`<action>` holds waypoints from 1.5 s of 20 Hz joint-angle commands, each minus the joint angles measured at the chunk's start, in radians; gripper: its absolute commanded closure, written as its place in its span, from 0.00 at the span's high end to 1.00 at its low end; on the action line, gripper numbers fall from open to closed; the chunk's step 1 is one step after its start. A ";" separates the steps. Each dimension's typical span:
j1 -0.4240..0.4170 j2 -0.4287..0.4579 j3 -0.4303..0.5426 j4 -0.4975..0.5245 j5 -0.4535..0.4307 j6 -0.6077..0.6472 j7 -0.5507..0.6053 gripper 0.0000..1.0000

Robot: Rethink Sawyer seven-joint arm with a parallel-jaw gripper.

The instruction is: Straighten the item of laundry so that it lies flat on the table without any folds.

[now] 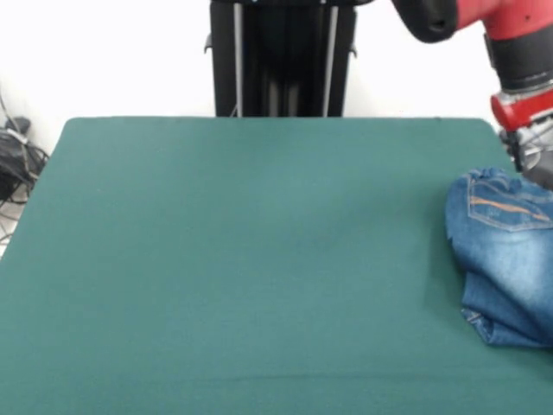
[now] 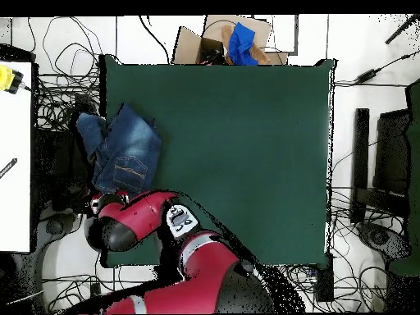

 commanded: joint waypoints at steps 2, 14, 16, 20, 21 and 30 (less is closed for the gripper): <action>-0.102 0.039 -0.026 0.006 -0.029 -0.030 0.087 1.00; -0.233 -0.017 0.083 0.021 -0.016 0.103 0.026 1.00; -0.252 -0.024 0.099 0.017 -0.016 0.130 0.008 1.00; -0.253 -0.028 0.096 0.020 -0.023 0.124 0.008 1.00; -0.250 -0.028 0.093 0.021 -0.024 0.121 0.010 1.00; -0.193 0.057 0.034 -0.040 -0.043 0.050 0.027 1.00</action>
